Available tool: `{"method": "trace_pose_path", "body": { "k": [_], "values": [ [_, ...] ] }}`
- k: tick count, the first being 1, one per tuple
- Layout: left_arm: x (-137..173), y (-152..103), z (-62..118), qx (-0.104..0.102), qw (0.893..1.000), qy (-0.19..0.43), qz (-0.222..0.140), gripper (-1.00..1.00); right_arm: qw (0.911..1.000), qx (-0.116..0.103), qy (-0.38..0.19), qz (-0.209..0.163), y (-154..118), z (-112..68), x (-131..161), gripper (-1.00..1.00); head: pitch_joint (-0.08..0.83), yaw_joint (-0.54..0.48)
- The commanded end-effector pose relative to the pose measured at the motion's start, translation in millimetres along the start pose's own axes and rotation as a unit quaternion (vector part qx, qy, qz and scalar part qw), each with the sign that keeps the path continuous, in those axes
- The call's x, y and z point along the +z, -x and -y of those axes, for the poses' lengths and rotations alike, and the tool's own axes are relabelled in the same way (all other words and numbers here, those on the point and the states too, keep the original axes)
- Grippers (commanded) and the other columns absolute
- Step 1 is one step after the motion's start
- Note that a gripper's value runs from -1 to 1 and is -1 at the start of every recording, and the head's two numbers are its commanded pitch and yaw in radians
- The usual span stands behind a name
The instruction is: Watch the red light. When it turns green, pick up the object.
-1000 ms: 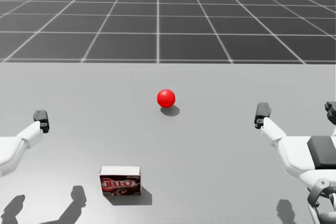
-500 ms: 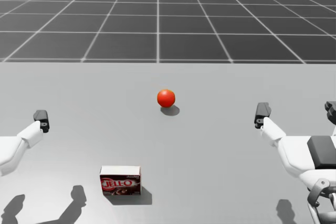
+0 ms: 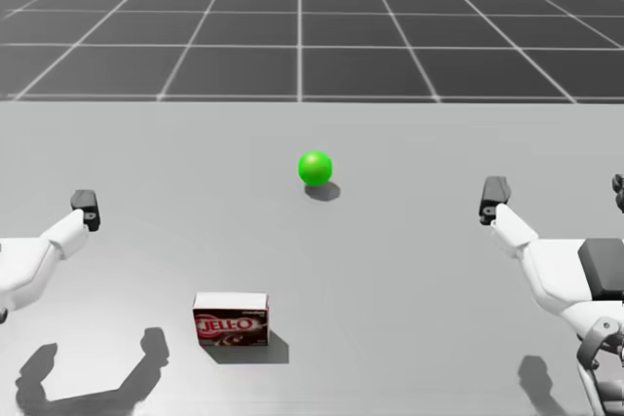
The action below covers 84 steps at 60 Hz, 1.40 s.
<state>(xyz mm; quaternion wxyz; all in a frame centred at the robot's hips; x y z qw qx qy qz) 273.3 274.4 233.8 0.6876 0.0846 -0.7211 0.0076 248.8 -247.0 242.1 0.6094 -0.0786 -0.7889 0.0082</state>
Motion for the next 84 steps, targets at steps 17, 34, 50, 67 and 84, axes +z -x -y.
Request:
{"method": "trace_pose_path", "body": {
  "k": [17, 34, 50, 67, 84],
  "values": [
    [-1, 3, 5.0, -0.005, 1.0, 0.004, -0.006, -1.0, 0.9999, -0.011, -0.008, -0.006, 1, -4.3, 2, -1.0, 0.659, 0.05],
    [-2, 4, 10.3, -0.009, 1.0, 0.012, -0.01, -1.0, 0.9999, -0.004, -0.015, -0.005, 0, -8.3, 3, -1.0, 0.738, 0.12],
    [4, 2, 11.2, 0.009, 0.997, 0.074, -0.024, -1.0, 0.9998, -0.002, -0.017, -0.006, 1, -9.8, 3, -1.0, 0.735, 0.12],
    [31, -10, 14.1, -0.004, 0.945, 0.317, -0.081, -1.0, 0.9998, 0.0, -0.016, -0.007, 2, -8.0, 2, -1.0, 0.732, 0.11],
    [34, 9, 6.6, -0.051, 0.874, 0.461, -0.142, -1.0, 0.9998, 0.001, -0.016, -0.009, 3, -7.4, 1, -1.0, 0.727, 0.13]
  ]
}}
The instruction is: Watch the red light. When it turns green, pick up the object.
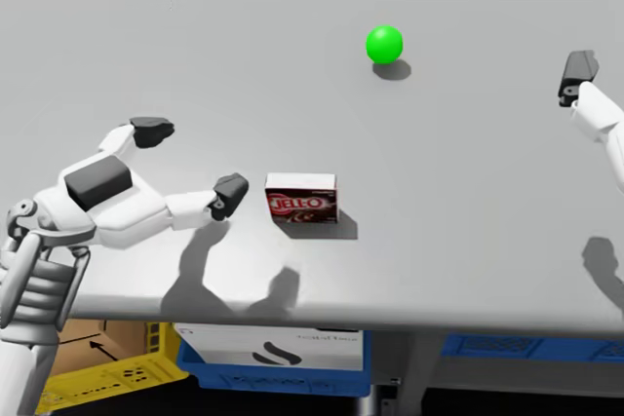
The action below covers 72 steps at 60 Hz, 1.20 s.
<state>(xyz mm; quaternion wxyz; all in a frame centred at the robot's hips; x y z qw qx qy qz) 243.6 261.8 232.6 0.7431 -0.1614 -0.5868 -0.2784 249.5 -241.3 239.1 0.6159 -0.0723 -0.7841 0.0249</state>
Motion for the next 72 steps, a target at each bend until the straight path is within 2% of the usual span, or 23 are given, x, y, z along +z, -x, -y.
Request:
{"method": "trace_pose_path", "body": {
  "k": [1, 6, 14, 37, 60, 61, 62, 63, 64, 65, 66, 72],
  "values": [
    [0, 12, 0.5, -0.017, 0.995, 0.093, -0.04, -1.0, 1.0, -0.005, 0.001, -0.002, 1, -1.3, 0, -1.0, 0.726, 0.13],
    [-10, 17, 2.1, -0.016, 0.993, 0.111, -0.044, -1.0, 1.0, -0.006, 0.002, -0.002, 1, -1.2, 0, -1.0, 0.725, 0.13],
    [-34, 30, 7.3, -0.038, 0.991, 0.124, -0.042, -1.0, 0.9999, -0.011, 0.003, -0.003, 0, -0.4, 0, -1.0, 0.723, 0.14],
    [-93, 52, 20.4, -0.012, 0.976, 0.213, -0.049, -1.0, 0.9999, -0.015, 0.002, -0.003, -1, 1.4, -1, -1.0, 0.721, 0.14],
    [-112, 53, 19.9, 0.008, 0.972, 0.231, -0.049, -1.0, 0.9998, -0.018, 0.001, -0.003, -1, 2.6, -1, -1.0, 0.72, 0.14],
    [-111, 54, 19.6, 0.009, 0.971, 0.233, -0.05, -0.94, 0.9998, -0.019, 0.001, -0.002, -2, 2.7, -1, -1.0, 0.72, 0.14],
    [-111, 54, 19.5, 0.008, 0.971, 0.232, -0.05, -0.67, 0.9998, -0.019, 0.001, -0.002, -2, 2.7, -1, -1.0, 0.72, 0.14],
    [-110, 54, 19.3, 0.009, 0.971, 0.232, -0.049, -0.04, 0.9998, -0.019, 0.001, -0.002, -1, 2.7, -1, -1.0, 0.72, 0.14],
    [-109, 55, 19.2, 0.009, 0.971, 0.235, -0.052, 0.82, 0.9998, -0.019, 0.001, -0.002, -1, 2.7, -1, -1.0, 0.72, 0.14],
    [-107, 55, 19.6, 0.004, 0.97, 0.237, -0.051, 0.96, 0.9998, -0.019, 0.001, -0.002, -1, 2.7, -1, -1.0, 0.719, 0.14],
    [-107, 55, 19.7, 0.002, 0.97, 0.238, -0.05, 1.0, 0.9998, -0.019, 0.001, -0.002, -2, 2.7, -1, -1.0, 0.719, 0.14],
    [-102, 55, 21.6, -0.005, 0.969, 0.243, -0.049, 1.0, 0.9998, -0.019, 0.001, -0.002, -2, 2.7, 0, -1.0, 0.716, 0.13]
  ]
}}
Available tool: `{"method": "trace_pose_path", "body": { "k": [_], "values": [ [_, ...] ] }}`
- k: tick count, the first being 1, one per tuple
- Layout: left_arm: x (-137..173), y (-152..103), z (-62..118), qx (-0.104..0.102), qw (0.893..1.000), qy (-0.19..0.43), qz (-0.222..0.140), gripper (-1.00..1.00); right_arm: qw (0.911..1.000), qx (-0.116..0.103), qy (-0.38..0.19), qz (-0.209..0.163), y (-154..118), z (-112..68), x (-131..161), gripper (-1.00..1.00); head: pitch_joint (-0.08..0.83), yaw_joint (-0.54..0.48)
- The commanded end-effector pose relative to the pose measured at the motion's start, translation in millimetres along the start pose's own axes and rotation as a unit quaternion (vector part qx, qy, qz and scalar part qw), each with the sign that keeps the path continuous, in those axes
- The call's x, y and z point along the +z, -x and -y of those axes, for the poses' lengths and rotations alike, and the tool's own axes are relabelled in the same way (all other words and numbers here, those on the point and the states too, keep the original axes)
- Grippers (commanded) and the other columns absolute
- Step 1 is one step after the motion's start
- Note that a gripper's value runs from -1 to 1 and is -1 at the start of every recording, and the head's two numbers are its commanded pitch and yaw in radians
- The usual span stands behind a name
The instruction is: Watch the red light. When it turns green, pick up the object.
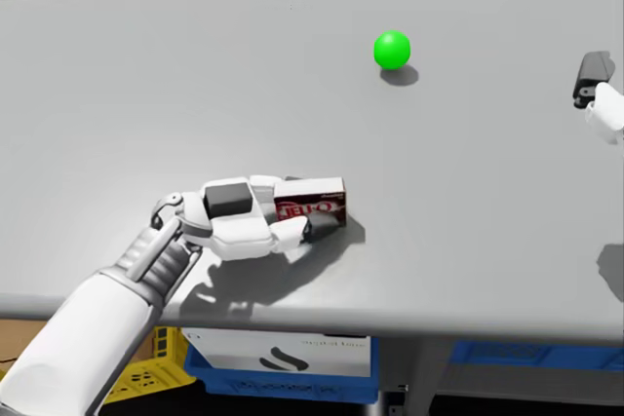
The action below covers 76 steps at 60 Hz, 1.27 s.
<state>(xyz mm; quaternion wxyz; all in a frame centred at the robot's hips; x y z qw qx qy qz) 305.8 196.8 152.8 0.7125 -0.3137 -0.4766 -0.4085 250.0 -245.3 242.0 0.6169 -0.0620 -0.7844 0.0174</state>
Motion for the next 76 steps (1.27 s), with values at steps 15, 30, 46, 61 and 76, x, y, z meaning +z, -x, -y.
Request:
{"method": "trace_pose_path", "body": {
  "k": [15, 30, 46, 61, 76],
  "values": [
    [6, 7, 9.7, -0.028, 0.999, 0.024, -0.02, 1.0, 1.0, -0.007, 0.001, -0.002, 1, -1.9, 1, -1.0, 0.636, 0.16],
    [5, 8, 12.5, -0.039, 0.999, 0.022, -0.022, 1.0, 1.0, -0.009, 0.001, -0.002, 1, -1.1, 2, -1.0, 0.439, 0.16],
    [17, -15, 15.1, -0.064, 0.998, -0.003, -0.013, 1.0, 0.9999, -0.016, 0.0, -0.004, 0, -0.1, 2, -1.0, 0.348, 0.17],
    [61, -91, 18.5, -0.086, 0.99, -0.095, 0.059, 1.0, 0.9995, -0.032, 0.005, -0.003, 0, 0.6, -1, -1.0, 0.344, 0.16],
    [116, -180, 40.5, -0.13, 0.961, -0.172, 0.174, 1.0, 0.9952, -0.075, 0.042, 0.048, 6, -1.3, -11, -1.0, 0.337, 0.16]
  ]
}}
